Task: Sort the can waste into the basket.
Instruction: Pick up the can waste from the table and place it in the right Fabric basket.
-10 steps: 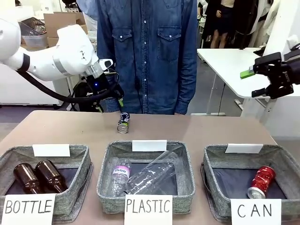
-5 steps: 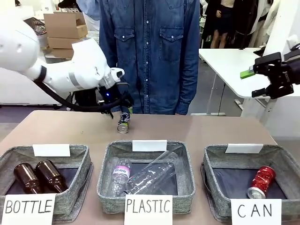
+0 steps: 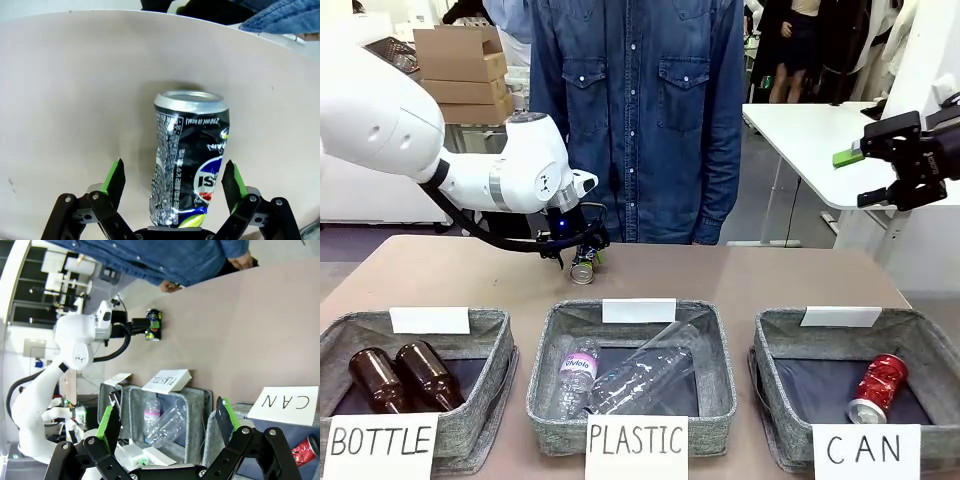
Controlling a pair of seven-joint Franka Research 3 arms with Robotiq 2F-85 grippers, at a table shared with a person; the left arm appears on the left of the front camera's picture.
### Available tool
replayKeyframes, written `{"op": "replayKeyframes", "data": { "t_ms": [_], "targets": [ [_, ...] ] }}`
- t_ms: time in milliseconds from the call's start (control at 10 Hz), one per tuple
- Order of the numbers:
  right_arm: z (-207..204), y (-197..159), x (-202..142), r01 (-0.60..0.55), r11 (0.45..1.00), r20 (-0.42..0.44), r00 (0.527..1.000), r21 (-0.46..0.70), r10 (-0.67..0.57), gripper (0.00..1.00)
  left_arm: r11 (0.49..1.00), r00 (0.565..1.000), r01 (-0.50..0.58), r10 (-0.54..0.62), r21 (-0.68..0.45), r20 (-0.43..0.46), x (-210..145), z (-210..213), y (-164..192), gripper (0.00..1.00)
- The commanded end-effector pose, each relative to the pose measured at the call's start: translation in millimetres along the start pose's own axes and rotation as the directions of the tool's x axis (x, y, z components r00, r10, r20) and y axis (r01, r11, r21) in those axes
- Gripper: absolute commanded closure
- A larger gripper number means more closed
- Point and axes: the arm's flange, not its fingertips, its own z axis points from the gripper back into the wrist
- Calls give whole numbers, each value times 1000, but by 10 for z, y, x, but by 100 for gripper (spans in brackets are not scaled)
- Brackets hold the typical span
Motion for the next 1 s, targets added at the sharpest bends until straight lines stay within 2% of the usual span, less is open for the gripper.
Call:
{"op": "replayKeyframes", "data": {
  "t_ms": [0, 100, 200, 300, 500, 600, 700, 900],
  "targets": [
    [17, -13, 32, -24, 1000, -8, 1000, 1, 24, 0, 999, 999, -28, 28, 38, 17, 72, 30, -82, 0],
    [17, -13, 32, -24, 1000, -8, 1000, 1, 24, 0, 999, 999, -33, 32, 43, 26, 83, 13, -77, 50],
    [17, -13, 32, -24, 1000, -8, 1000, 1, 24, 0, 998, 999, -34, 32, 50, 33, 85, -6, -75, 60],
    [17, -13, 32, -24, 1000, -8, 1000, 1, 24, 0, 998, 999, -30, 28, 52, 35, 85, -10, -81, 100],
    [17, -13, 32, -24, 1000, -8, 1000, 1, 24, 0, 997, 999, -32, 29, 67, 47, 78, -5, -81, 100],
    [17, -13, 32, -24, 1000, -8, 1000, 1, 24, 0, 997, 999, -33, 30, 66, 46, 73, -4, -78, 87],
    [17, -13, 32, -24, 1000, -8, 1000, 1, 24, 0, 997, 998, -36, 32, 65, 51, 55, 5, -77, 96],
    [17, -13, 32, -24, 1000, -8, 1000, 1, 24, 0, 998, 997, -32, 29, 45, 64, -5, 130, -50, 100]
  ]
}}
